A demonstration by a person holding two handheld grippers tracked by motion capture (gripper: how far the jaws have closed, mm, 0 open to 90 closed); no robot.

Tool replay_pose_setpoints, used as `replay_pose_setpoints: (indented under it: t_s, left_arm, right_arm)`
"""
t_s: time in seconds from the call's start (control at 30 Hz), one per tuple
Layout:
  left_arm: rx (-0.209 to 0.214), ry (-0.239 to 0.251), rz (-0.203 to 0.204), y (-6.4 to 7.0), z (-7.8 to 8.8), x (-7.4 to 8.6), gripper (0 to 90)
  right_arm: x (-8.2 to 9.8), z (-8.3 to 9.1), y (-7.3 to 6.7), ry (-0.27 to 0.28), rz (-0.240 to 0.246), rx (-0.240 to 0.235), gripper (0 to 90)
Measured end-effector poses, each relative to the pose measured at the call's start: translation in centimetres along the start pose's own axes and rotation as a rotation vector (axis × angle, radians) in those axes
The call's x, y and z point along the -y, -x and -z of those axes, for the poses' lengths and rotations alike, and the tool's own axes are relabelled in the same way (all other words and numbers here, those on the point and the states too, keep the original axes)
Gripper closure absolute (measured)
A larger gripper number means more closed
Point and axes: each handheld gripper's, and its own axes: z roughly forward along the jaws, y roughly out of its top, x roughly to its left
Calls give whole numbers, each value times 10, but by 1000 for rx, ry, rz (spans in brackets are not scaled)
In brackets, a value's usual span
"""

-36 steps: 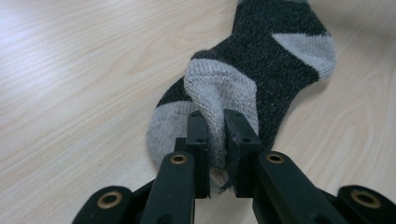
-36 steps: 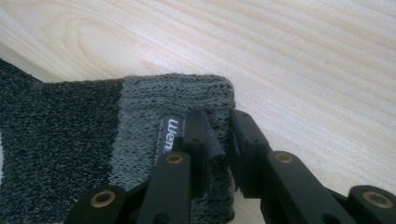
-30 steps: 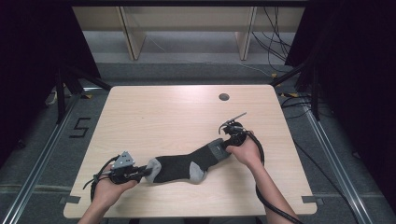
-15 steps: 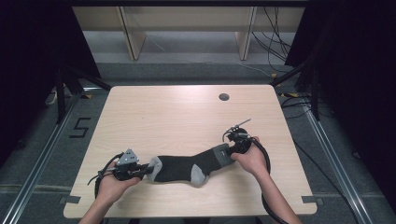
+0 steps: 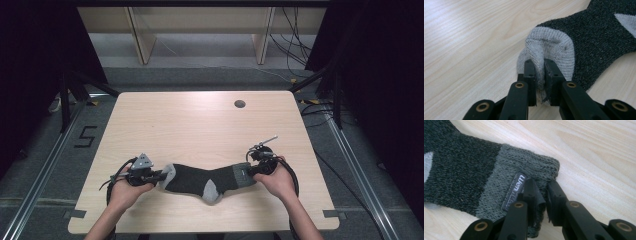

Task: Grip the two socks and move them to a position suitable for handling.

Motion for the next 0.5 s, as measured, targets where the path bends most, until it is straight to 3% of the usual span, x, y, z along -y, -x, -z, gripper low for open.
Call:
replay_pose_setpoints:
  t_s: [0.03, 0.07, 0.13, 0.17, 0.23, 0.3, 0.37, 0.4, 0.43, 0.5]
  left_arm:
    - [4, 3, 3, 1, 3, -1, 811]
    - [8, 9, -4, 1, 4, -1, 812]
    - [10, 6, -6, 1, 6, -2, 814]
    - [16, 15, -8, 2, 10, -3, 814]
    - [16, 17, -9, 3, 12, -4, 814]
    - [21, 45, 1, 7, 15, -7, 815]
    - [28, 30, -18, 6, 17, -9, 815]
    - [32, 52, 2, 9, 17, -10, 815]
    - [39, 42, -12, 9, 19, -12, 815]
    - [44, 70, 4, 12, 20, -13, 815]
  right_arm:
    - [1, 2, -1, 1, -28, -3, 824]
    - [1, 3, 0, 14, -12, -6, 829]
    - [1, 6, -1, 8, -38, -16, 836]
    - [1, 8, 0, 29, -26, -39, 838]
    - [0, 9, 0, 16, -45, -29, 839]
    - [0, 15, 0, 27, -42, -47, 841]
    - [-1, 20, 0, 30, -49, -50, 842]
    - [-1, 22, 1, 45, -35, -59, 842]
    - [-1, 25, 0, 37, -49, -50, 842]
    - [-1, 29, 1, 47, -57, -56, 842]
